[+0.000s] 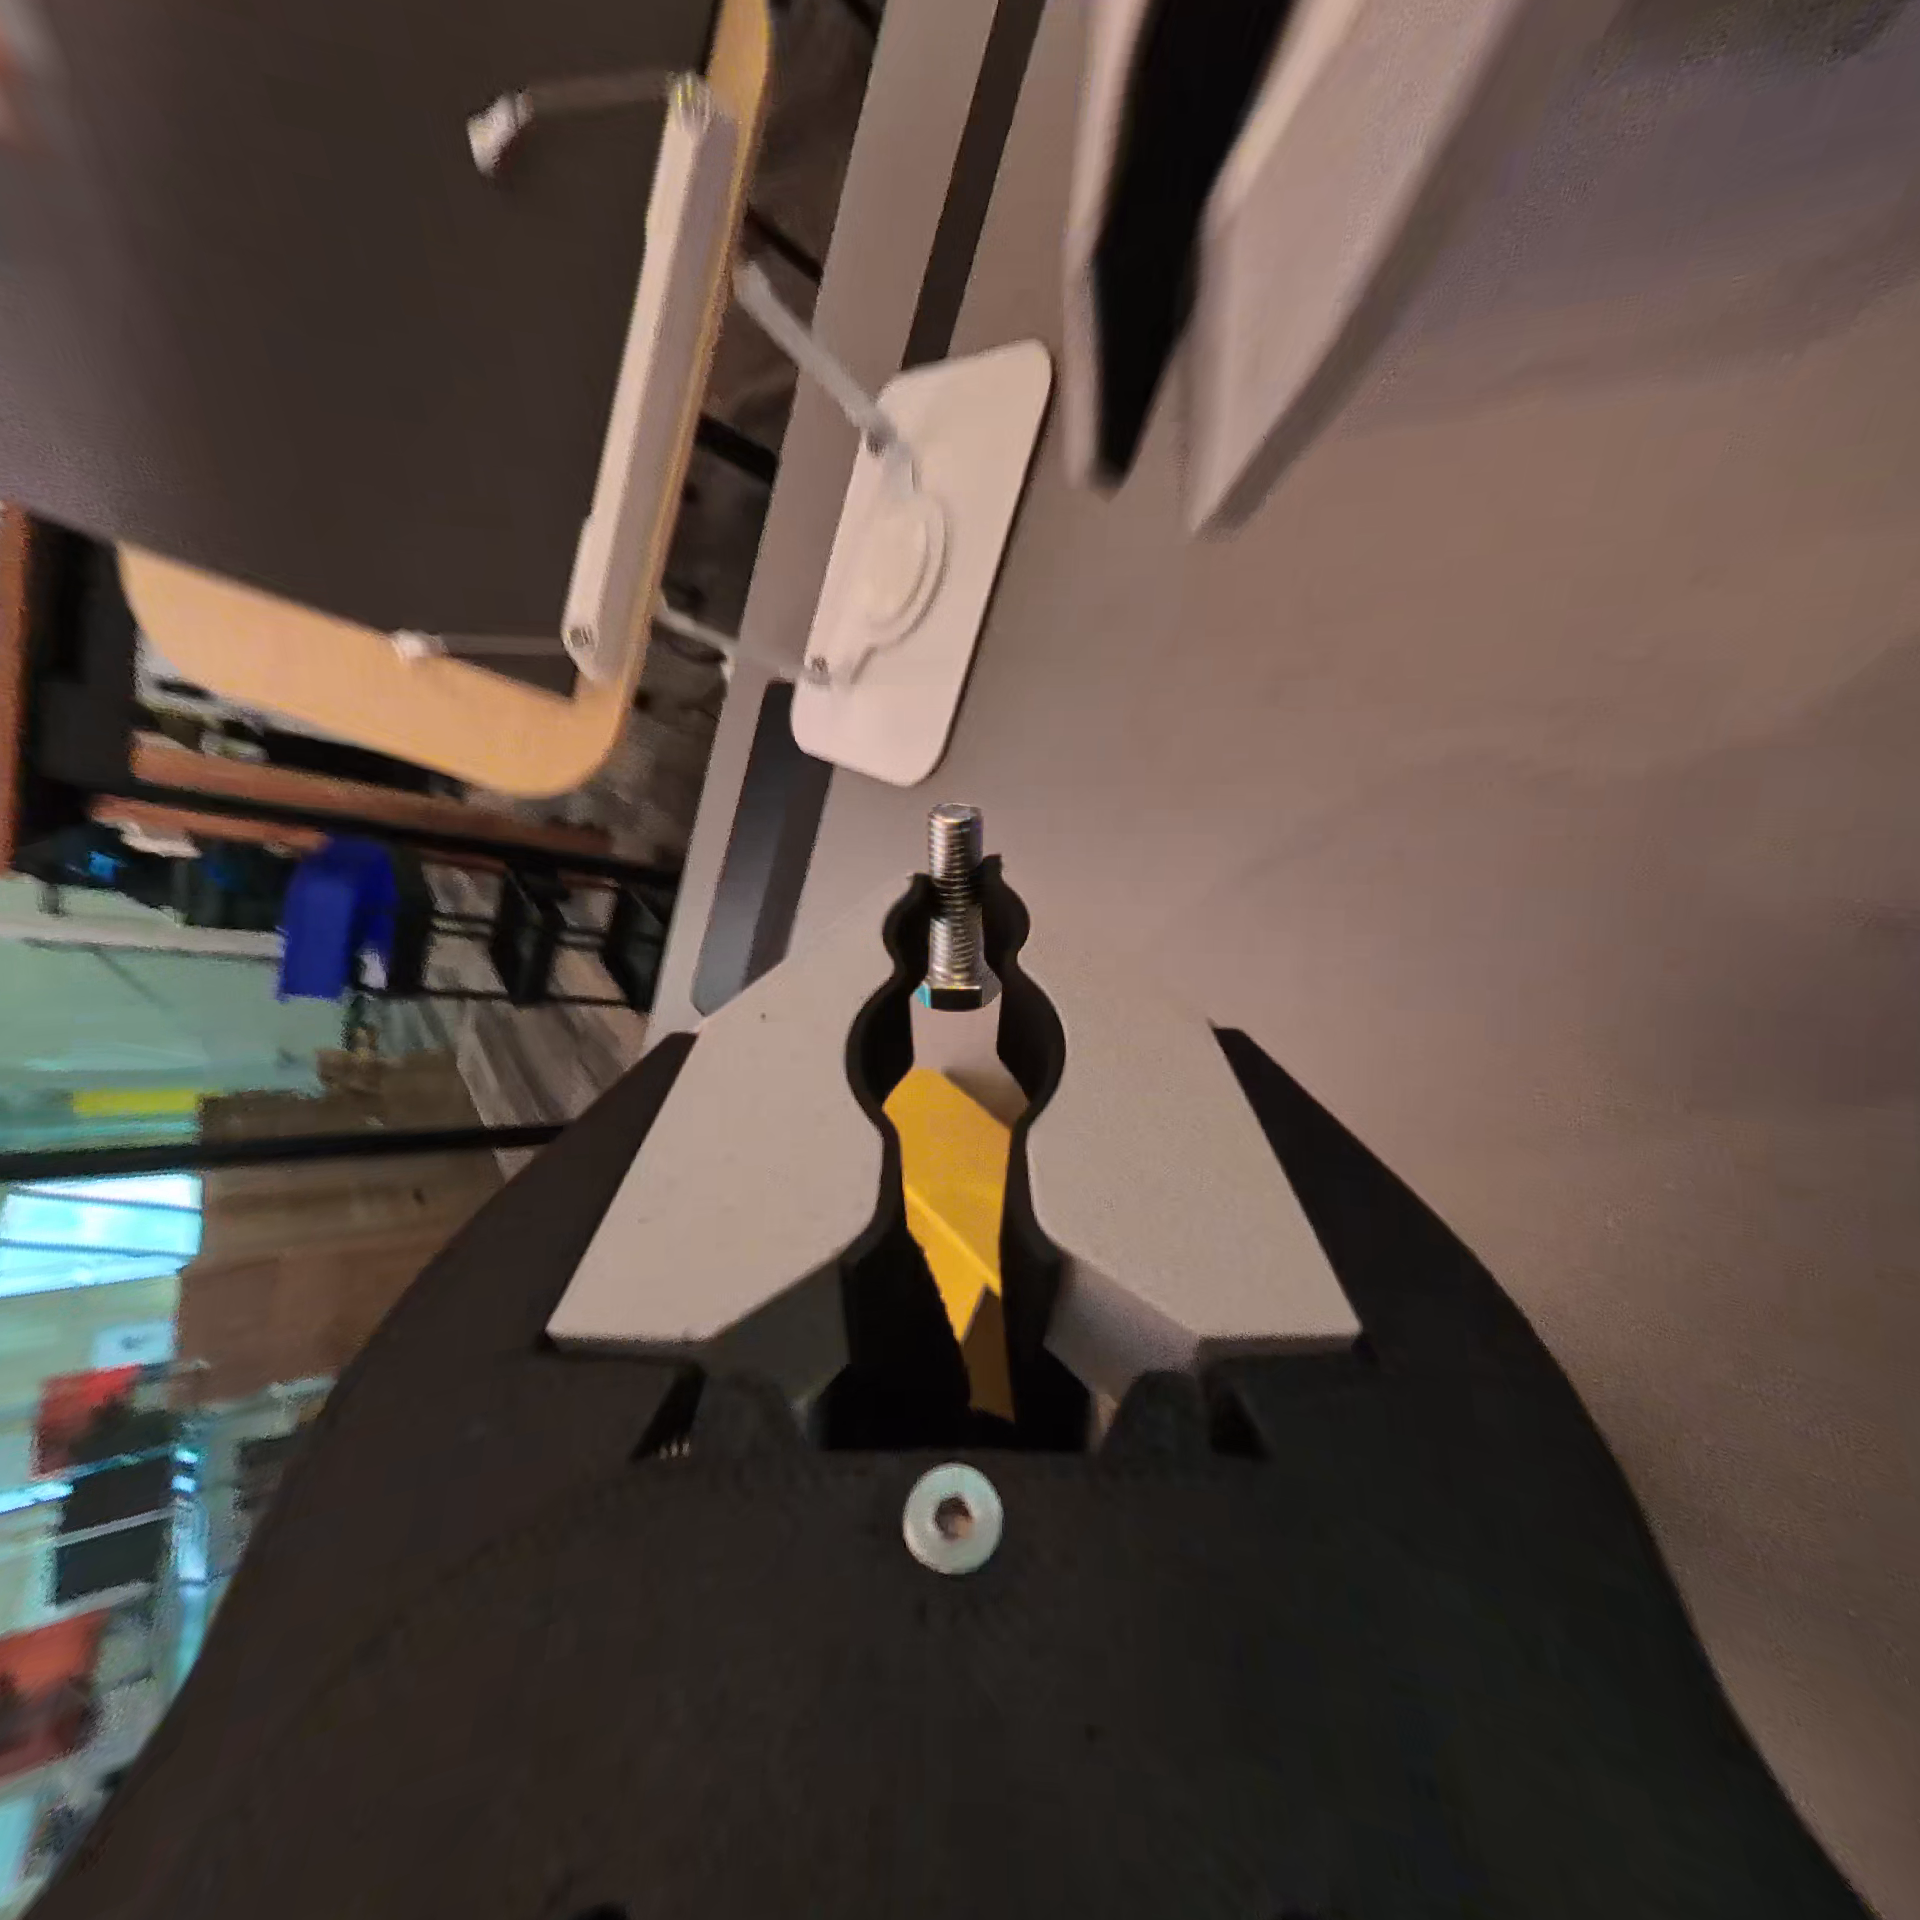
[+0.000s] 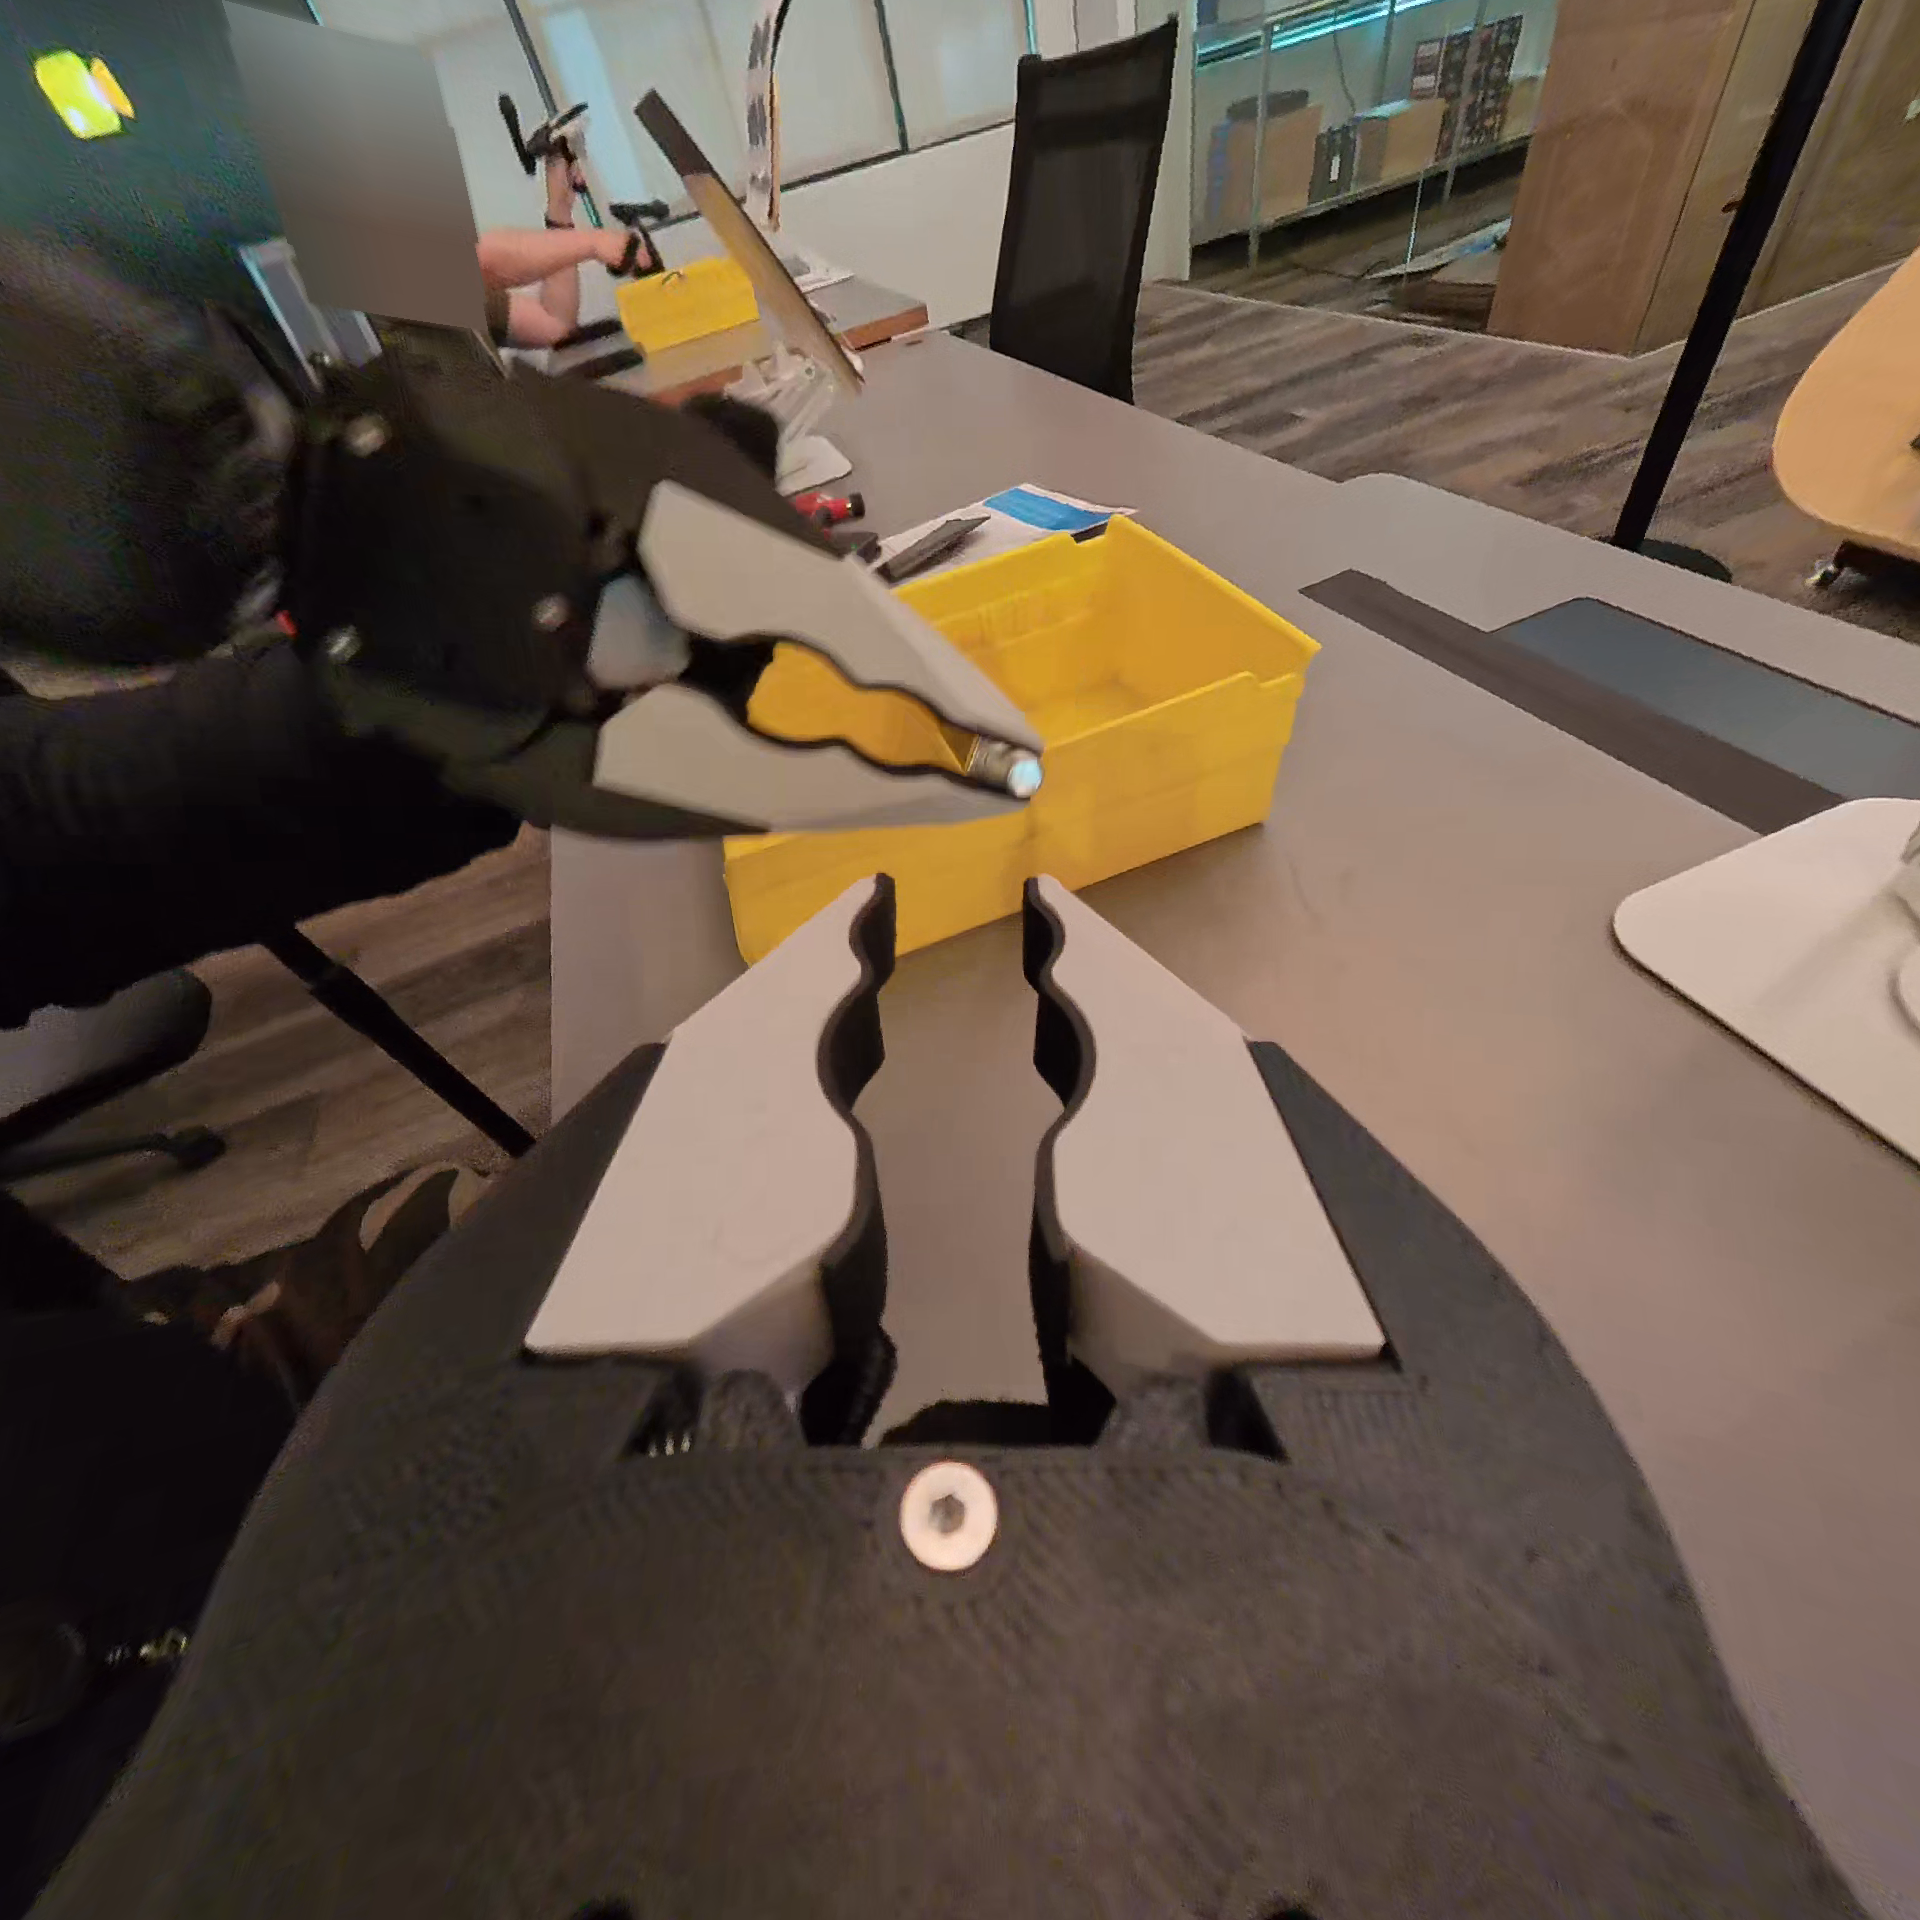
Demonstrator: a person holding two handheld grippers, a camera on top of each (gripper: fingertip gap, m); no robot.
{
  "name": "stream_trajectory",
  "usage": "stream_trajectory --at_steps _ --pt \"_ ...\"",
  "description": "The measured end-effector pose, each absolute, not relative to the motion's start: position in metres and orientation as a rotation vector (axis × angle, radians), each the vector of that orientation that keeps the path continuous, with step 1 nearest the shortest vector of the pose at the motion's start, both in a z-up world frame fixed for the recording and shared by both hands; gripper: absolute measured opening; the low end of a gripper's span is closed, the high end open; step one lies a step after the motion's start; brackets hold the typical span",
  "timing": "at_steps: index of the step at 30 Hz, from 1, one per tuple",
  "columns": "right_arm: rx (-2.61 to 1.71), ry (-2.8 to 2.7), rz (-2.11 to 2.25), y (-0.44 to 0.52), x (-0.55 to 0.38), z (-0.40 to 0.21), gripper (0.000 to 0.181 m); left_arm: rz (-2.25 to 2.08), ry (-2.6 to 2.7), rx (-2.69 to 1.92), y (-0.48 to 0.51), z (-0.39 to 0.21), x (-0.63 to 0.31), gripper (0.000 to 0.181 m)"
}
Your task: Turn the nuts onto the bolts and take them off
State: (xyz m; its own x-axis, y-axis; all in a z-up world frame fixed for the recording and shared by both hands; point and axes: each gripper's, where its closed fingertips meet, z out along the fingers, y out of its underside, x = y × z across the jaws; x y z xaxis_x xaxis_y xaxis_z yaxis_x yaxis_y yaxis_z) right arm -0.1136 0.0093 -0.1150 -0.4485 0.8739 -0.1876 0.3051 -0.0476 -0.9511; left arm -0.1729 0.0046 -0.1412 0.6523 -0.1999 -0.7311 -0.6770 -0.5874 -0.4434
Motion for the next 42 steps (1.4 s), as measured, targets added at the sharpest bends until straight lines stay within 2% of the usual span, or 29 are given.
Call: stream_trajectory --at_steps 9,16,22,27,33,35,42 --pt "-1.319 -1.663 1.623 0.013 -0.115 -0.125 0.023 0.911 0.792 -1.986 0.022 -0.136 -0.123 0.008" --pt "-1.358 -1.664 1.714 0.015 -0.112 -0.131 0.008 0.922 0.836 -1.959 0.03 -0.139 -0.111 0.008" --pt "-1.354 -1.701 1.677 0.022 -0.107 -0.135 0.008 0.824 0.806 -1.976 0.032 -0.142 -0.103 0.01" --pt "-1.417 -1.886 1.414 0.041 -0.102 -0.172 0.008 0.695 0.722 -2.061 0.013 -0.141 -0.114 0.022" --pt "-1.479 -2.257 0.944 0.048 -0.083 -0.242 0.008 0.698 0.567 -2.16 -0.021 -0.152 -0.153 0.019" --pt "-1.473 -2.333 0.85 0.047 -0.078 -0.253 0.008 0.632 0.521 -2.165 -0.029 -0.154 -0.154 0.012" --pt "-1.457 -2.544 0.596 0.039 -0.063 -0.286 0.008 0.675 0.416 -2.217 -0.057 -0.161 -0.183 0.013"
